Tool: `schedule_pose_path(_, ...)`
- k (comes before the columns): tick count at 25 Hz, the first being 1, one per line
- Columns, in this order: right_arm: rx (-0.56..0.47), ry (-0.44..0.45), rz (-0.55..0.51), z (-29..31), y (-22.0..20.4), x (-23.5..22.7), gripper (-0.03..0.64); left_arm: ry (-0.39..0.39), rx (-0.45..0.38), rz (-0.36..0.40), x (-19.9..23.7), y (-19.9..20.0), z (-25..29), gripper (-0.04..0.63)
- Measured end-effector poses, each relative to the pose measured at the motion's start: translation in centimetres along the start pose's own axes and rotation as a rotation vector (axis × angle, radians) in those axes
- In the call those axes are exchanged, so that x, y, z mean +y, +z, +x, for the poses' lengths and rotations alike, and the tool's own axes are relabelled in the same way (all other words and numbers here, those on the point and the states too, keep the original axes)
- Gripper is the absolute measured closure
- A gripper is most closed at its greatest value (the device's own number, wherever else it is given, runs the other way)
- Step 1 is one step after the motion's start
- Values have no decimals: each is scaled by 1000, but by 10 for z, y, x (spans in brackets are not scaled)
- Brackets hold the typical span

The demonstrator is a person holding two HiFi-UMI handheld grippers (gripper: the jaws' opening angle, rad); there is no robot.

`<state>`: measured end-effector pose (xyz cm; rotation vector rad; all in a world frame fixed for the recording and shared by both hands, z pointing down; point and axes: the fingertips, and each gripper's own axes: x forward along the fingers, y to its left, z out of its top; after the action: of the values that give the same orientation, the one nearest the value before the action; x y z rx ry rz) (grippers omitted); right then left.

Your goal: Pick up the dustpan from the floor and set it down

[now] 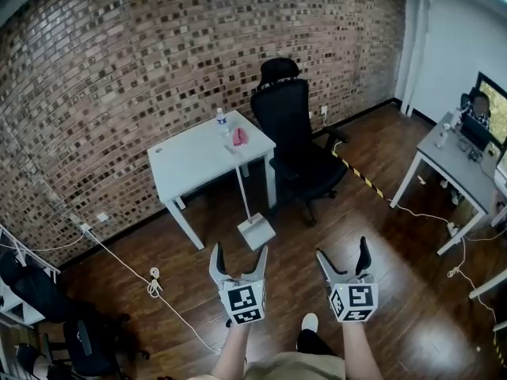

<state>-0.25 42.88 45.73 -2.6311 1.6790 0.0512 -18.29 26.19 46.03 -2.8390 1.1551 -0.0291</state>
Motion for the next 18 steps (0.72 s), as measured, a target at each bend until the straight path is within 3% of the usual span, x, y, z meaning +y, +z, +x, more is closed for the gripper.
schedule_pose_path(7, -75, -44, -20, 79, 34, -101, 104, -33, -83, 35, -64, 43, 126, 143)
schedule_pose_path(13, -60, -93, -12, 116, 23, -183, 114, -63, -82, 18, -117, 41, 203, 143)
schedule_pose_path(18, -48, -100, 7, 148, 16, -219, 114, -81, -63, 13, -139, 39, 249, 143)
